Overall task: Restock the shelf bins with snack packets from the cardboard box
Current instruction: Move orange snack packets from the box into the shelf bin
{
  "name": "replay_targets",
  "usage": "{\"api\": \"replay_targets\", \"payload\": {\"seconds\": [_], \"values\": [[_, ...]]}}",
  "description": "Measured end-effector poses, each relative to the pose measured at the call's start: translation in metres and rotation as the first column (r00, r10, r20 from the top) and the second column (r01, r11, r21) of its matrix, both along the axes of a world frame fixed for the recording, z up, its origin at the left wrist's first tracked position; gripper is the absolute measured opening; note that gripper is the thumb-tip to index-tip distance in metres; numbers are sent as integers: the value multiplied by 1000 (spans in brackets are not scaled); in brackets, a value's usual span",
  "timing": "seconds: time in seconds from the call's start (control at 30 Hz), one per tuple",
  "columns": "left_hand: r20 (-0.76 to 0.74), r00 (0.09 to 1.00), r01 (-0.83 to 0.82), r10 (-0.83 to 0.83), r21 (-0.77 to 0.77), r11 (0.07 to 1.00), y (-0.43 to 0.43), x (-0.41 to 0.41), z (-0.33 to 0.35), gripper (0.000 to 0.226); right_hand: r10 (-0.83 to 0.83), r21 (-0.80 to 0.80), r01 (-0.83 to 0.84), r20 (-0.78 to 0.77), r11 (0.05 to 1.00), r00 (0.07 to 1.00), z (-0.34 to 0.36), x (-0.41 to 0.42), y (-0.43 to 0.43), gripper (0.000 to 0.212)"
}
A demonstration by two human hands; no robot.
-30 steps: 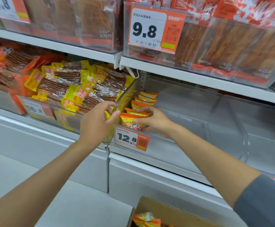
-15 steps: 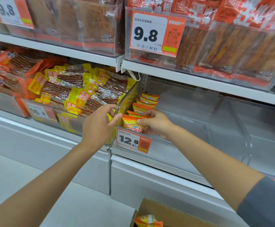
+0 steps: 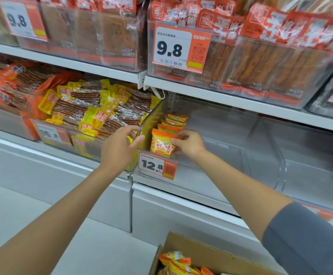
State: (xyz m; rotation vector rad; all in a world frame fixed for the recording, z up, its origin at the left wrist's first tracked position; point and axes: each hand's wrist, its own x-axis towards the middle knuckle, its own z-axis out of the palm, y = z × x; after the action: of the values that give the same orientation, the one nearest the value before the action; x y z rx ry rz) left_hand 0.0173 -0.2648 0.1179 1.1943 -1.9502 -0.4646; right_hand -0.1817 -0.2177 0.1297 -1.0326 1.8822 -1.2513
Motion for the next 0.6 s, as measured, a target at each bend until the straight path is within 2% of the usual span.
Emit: {"api": "replay_targets", "payload": {"seconds": [0.07, 0.13, 0.27, 0.37, 0.47, 0.6], "values": [[5, 1000, -3, 3, -5, 1000, -1, 0, -1, 32, -61, 44, 56, 125, 997, 990, -1, 1, -4, 22], [8, 1000, -11, 11, -15, 1000, -2, -1, -1, 31, -18, 125, -6, 185, 992, 983, -3, 3, -5, 27], [14, 1000, -20, 21, -32, 999, -2, -2, -2, 32, 49, 148, -80, 201, 986, 978, 0, 3, -5, 44], [13, 1000, -11, 11, -24, 1000, -2, -1, -2, 32, 83, 125, -103, 155, 987, 984, 4, 1, -1, 47], [13, 1000, -6, 7, -22, 1000, 0, -1, 0, 33, 120, 99, -139, 174, 985, 977, 3, 0, 5, 51], [-38, 999, 6, -6, 0, 1000, 5, -1, 2, 33, 141, 81, -154, 146, 985, 979, 8, 0, 14, 47]]}}
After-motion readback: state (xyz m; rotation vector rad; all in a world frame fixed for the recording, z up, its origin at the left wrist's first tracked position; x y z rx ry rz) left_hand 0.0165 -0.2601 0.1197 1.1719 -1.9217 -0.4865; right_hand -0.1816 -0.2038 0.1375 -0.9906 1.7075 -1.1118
